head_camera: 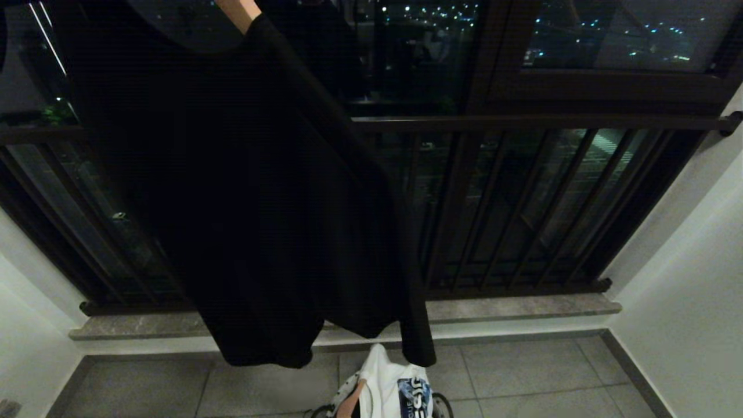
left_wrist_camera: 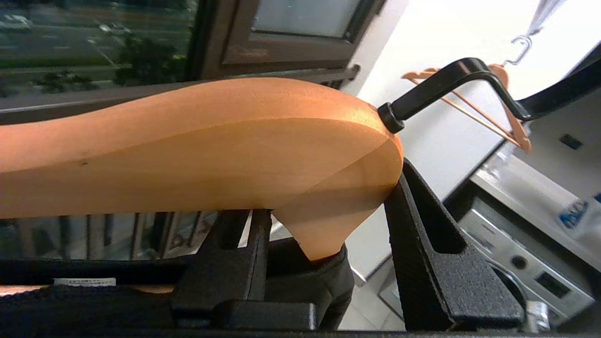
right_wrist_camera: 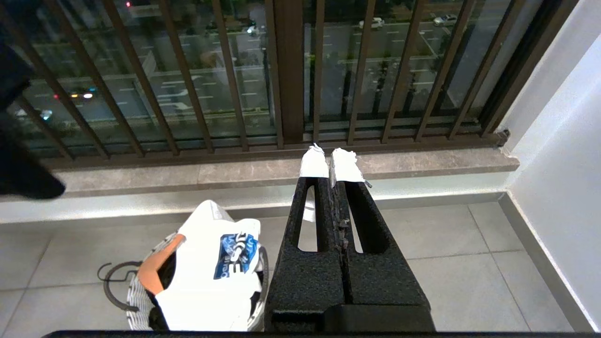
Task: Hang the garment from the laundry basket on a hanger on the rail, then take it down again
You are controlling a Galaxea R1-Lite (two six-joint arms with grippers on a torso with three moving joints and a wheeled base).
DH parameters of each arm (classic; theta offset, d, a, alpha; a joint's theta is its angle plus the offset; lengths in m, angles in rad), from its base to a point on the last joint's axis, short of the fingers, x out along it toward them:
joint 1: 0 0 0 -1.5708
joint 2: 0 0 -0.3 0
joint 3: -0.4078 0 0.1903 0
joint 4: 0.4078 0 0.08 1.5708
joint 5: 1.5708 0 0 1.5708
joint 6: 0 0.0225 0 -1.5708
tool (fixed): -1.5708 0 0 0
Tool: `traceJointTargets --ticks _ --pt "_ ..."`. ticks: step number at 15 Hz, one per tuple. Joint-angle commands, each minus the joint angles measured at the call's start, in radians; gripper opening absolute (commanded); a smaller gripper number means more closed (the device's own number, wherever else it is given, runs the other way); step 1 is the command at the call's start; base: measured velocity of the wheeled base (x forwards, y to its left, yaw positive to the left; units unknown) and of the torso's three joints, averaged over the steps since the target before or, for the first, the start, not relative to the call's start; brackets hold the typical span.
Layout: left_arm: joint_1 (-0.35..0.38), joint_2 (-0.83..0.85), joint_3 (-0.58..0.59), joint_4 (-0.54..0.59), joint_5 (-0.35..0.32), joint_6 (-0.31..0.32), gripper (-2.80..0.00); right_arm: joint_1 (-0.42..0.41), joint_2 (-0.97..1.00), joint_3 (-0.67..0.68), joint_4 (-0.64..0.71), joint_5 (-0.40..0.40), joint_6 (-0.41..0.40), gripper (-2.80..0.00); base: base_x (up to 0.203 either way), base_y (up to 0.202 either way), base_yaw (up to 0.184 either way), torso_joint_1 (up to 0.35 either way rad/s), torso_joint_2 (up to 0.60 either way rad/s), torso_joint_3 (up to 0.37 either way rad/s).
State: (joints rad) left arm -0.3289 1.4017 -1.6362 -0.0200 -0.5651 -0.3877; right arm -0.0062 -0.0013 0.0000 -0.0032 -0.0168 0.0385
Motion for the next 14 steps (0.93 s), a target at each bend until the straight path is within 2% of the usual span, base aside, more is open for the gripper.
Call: traceJointTargets --ticks 1,4,6,10,13,14 --pt "0.010 0.006 0.006 -0.015 -0.004 -0.004 -2.80 0.000 0.000 0.000 0.000 0.000 0.000 -2.80 0.000 0.000 0.000 0.000 0.00 0.000" --pt "0.020 0.010 0.007 -0.017 -0.025 -0.004 -2.80 0.000 0.000 0.000 0.000 0.000 0.000 -2.80 0.000 0.000 0.000 0.000 0.00 0.000" --pt "0.057 0.008 0.010 -0.018 -0.098 -0.003 -2.80 0.000 0.000 0.000 0.000 0.000 0.000 -2.80 0.000 0.000 0.000 0.000 0.00 0.000" --pt "0.110 0.020 0.017 -0.043 -0.132 -0.004 -2.80 0.000 0.000 0.000 -0.001 0.001 -0.002 -2.80 0.000 0.000 0.000 0.000 0.00 0.000" --pt "0.155 0.018 0.018 -0.050 -0.222 -0.004 -2.80 0.000 0.000 0.000 -0.001 0.001 -0.006 -2.80 0.000 0.000 0.000 0.000 0.00 0.000" --pt "0.163 0.019 0.018 -0.051 -0.229 -0.004 -2.80 0.000 0.000 0.000 -0.001 0.001 -0.006 -2.80 0.000 0.000 0.000 0.000 0.00 0.000"
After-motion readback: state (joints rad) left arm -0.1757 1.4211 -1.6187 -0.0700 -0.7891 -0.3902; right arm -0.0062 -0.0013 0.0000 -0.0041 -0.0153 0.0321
